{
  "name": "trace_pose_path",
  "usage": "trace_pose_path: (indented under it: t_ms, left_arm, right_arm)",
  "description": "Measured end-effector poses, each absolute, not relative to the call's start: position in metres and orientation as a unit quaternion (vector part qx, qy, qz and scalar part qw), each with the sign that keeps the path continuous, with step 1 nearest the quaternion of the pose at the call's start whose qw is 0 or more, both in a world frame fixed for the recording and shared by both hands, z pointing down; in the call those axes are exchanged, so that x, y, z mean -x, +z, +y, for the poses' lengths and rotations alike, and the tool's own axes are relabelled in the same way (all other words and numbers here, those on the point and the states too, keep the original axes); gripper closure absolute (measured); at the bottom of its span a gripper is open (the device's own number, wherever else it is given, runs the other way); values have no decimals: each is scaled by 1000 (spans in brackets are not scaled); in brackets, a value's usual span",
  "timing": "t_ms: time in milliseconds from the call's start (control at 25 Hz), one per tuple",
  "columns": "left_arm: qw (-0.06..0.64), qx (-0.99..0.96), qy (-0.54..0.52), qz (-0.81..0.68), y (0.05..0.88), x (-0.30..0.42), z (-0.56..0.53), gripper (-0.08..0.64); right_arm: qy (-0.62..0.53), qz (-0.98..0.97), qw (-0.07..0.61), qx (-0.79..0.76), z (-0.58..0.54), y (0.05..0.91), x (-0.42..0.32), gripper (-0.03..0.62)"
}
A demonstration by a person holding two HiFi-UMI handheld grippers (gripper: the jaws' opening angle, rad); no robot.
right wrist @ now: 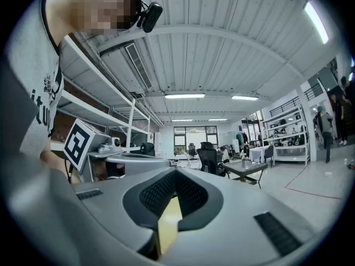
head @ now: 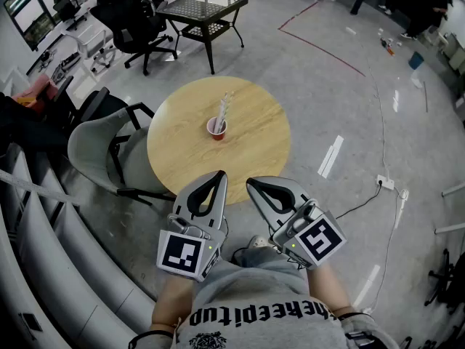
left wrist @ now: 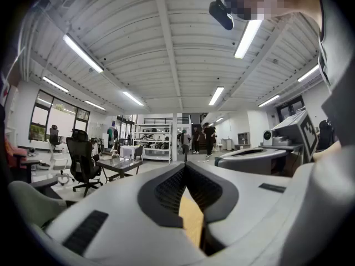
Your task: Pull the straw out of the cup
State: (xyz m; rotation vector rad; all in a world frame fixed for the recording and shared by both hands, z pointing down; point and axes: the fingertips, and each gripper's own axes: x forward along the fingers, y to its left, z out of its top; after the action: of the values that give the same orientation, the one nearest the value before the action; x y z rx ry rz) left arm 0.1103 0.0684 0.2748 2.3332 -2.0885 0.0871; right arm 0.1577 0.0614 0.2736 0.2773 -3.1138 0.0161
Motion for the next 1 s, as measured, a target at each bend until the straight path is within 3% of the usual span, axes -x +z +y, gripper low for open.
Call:
trace_pose_path:
  t_ms: [1000]
  left_arm:
    - [-11,-789,21,-613,273,-46,179,537]
  right_arm:
    - [16,-983,22,-184,179,270,-109,581]
